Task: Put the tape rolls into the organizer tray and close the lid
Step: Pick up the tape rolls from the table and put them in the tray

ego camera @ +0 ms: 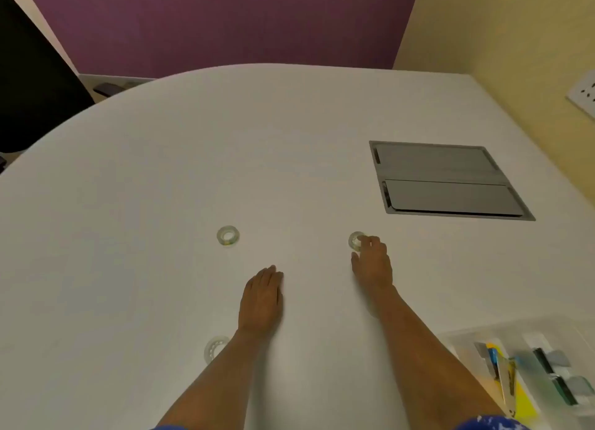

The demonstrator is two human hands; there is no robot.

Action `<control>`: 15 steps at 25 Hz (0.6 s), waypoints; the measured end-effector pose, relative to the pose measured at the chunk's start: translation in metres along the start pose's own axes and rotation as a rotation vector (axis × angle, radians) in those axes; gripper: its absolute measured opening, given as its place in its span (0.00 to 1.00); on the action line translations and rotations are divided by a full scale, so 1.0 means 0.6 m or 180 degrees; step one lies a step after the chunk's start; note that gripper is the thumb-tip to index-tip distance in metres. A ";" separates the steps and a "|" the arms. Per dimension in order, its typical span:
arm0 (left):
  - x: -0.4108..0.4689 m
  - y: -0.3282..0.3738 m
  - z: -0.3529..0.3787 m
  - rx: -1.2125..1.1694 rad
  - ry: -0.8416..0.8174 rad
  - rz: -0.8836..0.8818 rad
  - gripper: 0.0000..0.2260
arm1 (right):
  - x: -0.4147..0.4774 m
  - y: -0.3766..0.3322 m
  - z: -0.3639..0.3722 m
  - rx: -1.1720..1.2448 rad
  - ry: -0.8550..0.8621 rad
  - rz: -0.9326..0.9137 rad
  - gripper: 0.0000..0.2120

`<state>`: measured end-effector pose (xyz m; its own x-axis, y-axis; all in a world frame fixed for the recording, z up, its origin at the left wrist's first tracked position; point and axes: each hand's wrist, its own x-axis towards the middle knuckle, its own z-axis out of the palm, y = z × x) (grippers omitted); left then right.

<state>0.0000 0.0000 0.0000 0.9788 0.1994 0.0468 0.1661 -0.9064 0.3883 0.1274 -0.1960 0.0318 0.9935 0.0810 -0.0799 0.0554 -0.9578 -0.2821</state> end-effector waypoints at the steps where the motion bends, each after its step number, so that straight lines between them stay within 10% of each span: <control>1: 0.002 -0.001 0.006 -0.0070 -0.0144 -0.0081 0.17 | 0.007 0.000 0.000 0.0123 0.0038 0.0054 0.20; 15: -0.012 -0.001 0.034 0.0045 0.0077 0.0009 0.20 | 0.043 0.011 0.010 0.0513 -0.0098 0.0039 0.23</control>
<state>-0.0046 -0.0085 -0.0191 0.9761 0.2058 0.0703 0.1653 -0.9121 0.3751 0.1529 -0.1982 0.0220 0.9904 0.0805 -0.1128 0.0243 -0.9023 -0.4305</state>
